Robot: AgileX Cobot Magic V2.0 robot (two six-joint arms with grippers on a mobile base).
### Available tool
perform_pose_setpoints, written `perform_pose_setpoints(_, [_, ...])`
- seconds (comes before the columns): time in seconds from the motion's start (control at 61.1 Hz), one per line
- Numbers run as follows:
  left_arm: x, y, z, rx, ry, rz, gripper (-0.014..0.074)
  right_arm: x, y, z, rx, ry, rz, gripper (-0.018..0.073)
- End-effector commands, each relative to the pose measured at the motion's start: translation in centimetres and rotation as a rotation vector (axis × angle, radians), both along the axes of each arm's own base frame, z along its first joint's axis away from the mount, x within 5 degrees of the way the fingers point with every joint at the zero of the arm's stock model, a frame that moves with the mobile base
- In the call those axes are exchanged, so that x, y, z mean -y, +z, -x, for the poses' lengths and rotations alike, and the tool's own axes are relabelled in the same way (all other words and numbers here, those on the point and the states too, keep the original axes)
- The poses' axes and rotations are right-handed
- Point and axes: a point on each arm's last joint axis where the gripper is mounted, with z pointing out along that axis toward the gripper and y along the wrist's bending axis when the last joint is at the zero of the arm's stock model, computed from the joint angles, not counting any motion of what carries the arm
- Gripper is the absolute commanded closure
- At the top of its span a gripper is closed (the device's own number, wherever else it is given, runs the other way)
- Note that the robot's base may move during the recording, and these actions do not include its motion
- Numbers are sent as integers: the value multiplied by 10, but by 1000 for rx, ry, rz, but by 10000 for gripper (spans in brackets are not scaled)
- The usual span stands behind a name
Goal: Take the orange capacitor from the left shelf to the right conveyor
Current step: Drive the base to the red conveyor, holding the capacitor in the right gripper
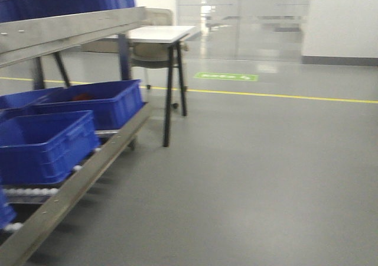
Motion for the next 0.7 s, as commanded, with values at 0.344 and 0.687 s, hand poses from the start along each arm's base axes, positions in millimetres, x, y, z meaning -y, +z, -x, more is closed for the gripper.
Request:
perform_pose_setpoints(0.344, [-1,10,1,103,9,12,723,1,15,2,100,-14,5,403])
perform_pose_setpoints(0.687, [-1,10,1,103,9,12,723,1,15,2,100,-14,5,403])
